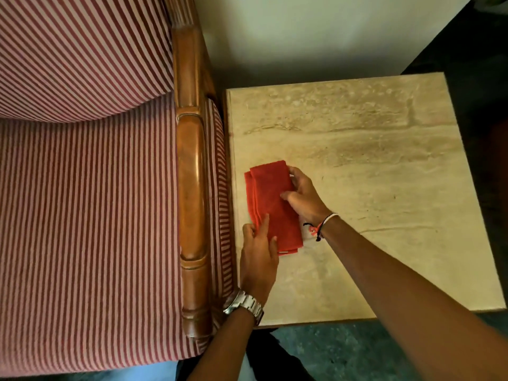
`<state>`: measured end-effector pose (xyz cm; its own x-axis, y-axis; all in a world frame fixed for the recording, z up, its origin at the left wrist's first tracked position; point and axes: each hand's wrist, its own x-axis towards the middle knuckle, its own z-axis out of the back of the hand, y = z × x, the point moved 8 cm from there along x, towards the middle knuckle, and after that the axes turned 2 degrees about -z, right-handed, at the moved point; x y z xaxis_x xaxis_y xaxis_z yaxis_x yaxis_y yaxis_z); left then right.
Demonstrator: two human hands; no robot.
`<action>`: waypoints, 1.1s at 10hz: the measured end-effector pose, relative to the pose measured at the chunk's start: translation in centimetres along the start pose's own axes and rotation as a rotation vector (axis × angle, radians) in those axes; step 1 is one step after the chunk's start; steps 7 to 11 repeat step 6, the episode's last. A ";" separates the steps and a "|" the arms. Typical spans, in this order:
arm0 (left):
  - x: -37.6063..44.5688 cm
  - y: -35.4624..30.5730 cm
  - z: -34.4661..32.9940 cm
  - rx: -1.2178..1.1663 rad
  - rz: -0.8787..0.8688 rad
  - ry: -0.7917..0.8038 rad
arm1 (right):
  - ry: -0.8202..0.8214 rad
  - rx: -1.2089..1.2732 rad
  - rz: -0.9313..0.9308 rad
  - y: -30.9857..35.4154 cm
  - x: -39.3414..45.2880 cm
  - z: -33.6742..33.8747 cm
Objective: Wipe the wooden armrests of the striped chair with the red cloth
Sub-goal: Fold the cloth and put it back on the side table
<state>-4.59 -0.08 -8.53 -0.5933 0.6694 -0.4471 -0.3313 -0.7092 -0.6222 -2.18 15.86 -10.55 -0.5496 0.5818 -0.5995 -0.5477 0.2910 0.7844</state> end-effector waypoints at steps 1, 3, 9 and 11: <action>0.2 0.8 -1.9 0.257 0.025 0.070 | 0.045 -0.271 0.106 0.3 -1.0 0.2; -0.1 0.3 -2.6 0.613 -0.121 0.091 | -0.038 -1.070 0.470 -0.5 -7.5 -2.1; 2.3 -4.2 3.2 0.711 -0.141 0.352 | 0.349 -1.211 0.034 1.3 -7.3 -2.0; 2.3 -4.2 3.2 0.711 -0.141 0.352 | 0.349 -1.211 0.034 1.3 -7.3 -2.0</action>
